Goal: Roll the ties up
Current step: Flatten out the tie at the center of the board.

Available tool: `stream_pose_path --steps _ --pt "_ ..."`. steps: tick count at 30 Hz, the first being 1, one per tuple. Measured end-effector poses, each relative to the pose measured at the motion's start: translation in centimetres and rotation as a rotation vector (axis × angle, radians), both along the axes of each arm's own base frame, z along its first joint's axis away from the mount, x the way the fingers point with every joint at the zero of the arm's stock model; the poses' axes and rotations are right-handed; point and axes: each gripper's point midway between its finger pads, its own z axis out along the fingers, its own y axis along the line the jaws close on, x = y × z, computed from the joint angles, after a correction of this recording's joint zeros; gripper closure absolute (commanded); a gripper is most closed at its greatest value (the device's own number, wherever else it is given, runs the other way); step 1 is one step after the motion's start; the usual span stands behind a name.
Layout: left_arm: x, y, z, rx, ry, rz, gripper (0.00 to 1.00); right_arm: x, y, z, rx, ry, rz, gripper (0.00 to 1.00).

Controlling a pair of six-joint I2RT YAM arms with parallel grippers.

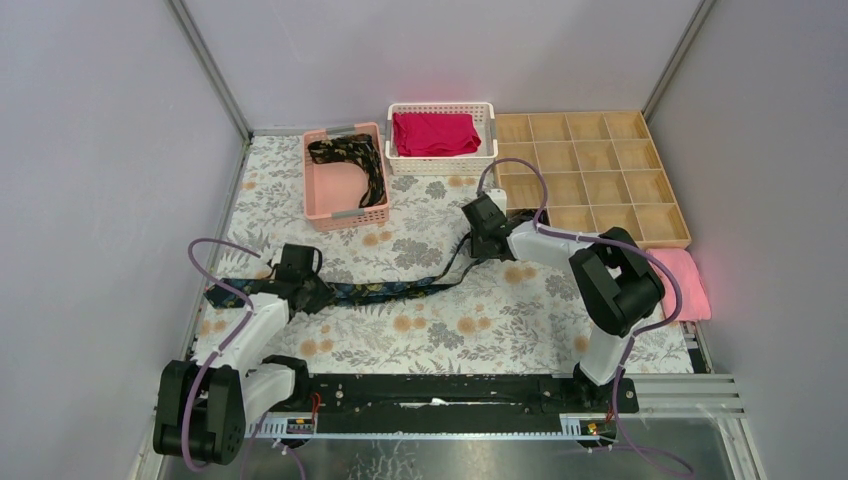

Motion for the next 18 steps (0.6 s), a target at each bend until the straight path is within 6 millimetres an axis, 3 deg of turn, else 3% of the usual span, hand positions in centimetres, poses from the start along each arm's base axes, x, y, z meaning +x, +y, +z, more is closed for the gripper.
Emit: stream_pose_path --steps 1,5,7,12,18 --pt "0.0 0.0 0.0 -0.001 0.000 -0.002 0.75 0.1 0.1 0.0 0.004 -0.002 -0.002 0.61" --pt "-0.2 -0.2 -0.2 -0.009 -0.001 -0.008 0.75 0.4 -0.1 0.1 -0.013 -0.005 -0.009 0.90" --pt "-0.4 -0.2 -0.5 -0.012 0.003 -0.010 0.75 1.2 -0.1 0.4 -0.040 -0.020 -0.015 0.98" --pt "0.0 -0.5 -0.5 -0.026 -0.016 -0.017 0.75 4.1 -0.2 1.7 -0.119 -0.086 -0.029 1.00" --pt "0.3 -0.7 -0.6 -0.038 -0.037 -0.022 0.75 5.0 -1.2 2.3 -0.188 -0.150 0.004 1.00"
